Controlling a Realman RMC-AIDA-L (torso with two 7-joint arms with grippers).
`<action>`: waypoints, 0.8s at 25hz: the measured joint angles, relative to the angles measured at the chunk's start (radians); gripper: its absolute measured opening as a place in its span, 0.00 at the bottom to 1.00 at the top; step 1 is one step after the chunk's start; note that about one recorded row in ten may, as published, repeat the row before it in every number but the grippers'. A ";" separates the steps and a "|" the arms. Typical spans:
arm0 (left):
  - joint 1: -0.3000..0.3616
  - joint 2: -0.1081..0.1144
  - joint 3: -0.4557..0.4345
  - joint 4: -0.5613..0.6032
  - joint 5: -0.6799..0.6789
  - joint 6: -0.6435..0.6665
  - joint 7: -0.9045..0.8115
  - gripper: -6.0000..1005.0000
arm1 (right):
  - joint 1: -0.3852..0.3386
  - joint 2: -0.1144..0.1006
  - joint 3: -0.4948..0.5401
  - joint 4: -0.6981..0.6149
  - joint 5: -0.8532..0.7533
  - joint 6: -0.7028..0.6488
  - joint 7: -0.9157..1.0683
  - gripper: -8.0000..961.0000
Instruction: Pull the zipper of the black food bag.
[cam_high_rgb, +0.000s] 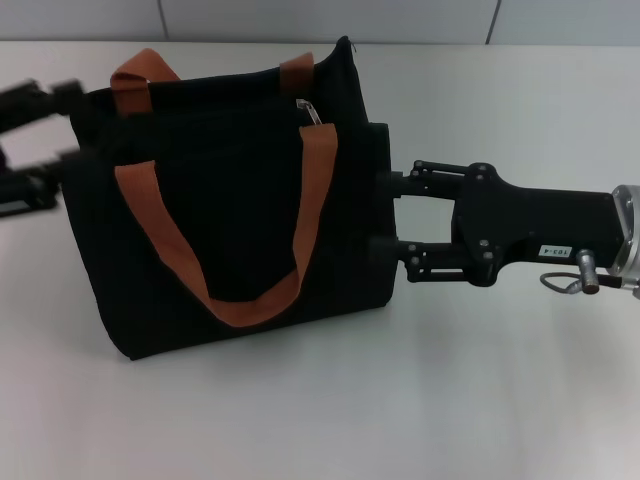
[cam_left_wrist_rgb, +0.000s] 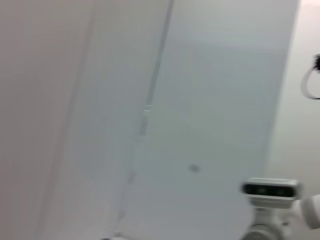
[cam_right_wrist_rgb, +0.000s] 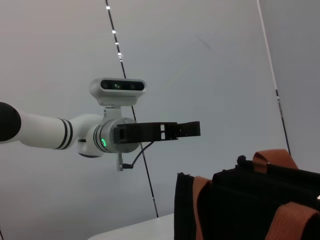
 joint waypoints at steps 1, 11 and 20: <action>0.003 -0.008 0.036 -0.001 -0.021 0.001 0.003 0.83 | 0.001 0.000 0.000 0.005 0.000 0.001 -0.008 0.79; 0.058 -0.113 0.331 -0.070 -0.036 -0.012 0.223 0.83 | -0.005 0.001 -0.048 0.049 0.000 -0.008 -0.100 0.79; 0.056 -0.107 0.327 -0.226 0.101 -0.154 0.400 0.83 | -0.034 0.005 -0.178 0.170 0.001 -0.009 -0.234 0.79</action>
